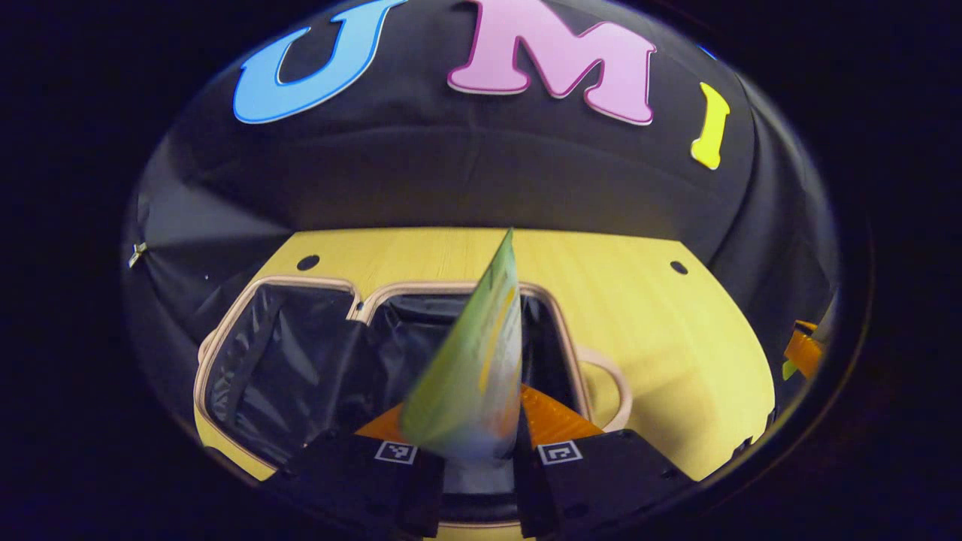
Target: First open the suitcase, pack the skin care products into it, and then close the suitcase.
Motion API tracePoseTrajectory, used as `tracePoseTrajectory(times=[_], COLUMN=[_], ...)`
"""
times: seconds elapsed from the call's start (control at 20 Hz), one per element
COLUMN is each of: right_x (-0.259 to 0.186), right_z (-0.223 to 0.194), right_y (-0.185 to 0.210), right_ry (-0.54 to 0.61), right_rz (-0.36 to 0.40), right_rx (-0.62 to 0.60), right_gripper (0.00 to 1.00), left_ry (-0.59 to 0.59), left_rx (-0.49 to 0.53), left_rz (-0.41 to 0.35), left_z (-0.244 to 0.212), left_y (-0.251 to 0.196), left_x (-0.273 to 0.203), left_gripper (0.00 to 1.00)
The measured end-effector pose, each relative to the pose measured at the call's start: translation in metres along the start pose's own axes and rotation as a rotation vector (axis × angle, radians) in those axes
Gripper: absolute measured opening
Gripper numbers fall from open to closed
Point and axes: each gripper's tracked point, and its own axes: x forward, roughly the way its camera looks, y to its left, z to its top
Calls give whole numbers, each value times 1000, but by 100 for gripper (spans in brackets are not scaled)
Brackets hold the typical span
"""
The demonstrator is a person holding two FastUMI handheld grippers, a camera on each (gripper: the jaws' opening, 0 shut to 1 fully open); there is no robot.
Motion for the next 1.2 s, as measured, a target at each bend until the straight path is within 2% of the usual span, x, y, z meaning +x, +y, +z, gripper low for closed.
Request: tracePoseTrajectory(times=[0.15, 0.25, 0.35, 0.5, 0.55, 0.65, 0.7, 0.75, 0.85, 1.05, 1.2], right_x=[3, 4, 5, 4, 7, 11, 13, 16, 24, 45, 65], right_z=[9, 7, 4, 1, 2, 5, 6, 7, 7, -9, -31], right_y=[33, 45, 50, 55, 56, 59, 61, 64, 72, 93, 126], right_ry=[-6, 4, 20, 38, 43, 53, 58, 67, 93, 161, 250], right_rz=[59, 75, 82, 85, 87, 88, 91, 96, 104, 127, 178], right_rx=[7, -3, -2, -1, 4, 11, 17, 22, 30, 3, -10], right_gripper=[32, 32, 32, 32, 32, 32, 40, 32, 32, 32, 32], left_ry=[195, 321, 379, 421, 408, 370, 330, 272, 124, -168, -283], left_rx=[-3, 16, 4, -38, -29, 1, 2, -4, -24, -39, -60], left_rz=[-32, -5, 28, 40, 39, 44, 51, 53, 59, 174, 247], left_z=[-34, -54, -60, -63, -60, -51, -42, -30, -1, 39, 38], left_y=[6, 19, 29, 30, 31, 33, 34, 34, 36, 85, 131], left_x=[21, 28, 43, 43, 44, 43, 37, 32, 4, -76, -131], left_gripper=[46, 43, 43, 42, 47, 51, 65, 80, 95, 98, 98])
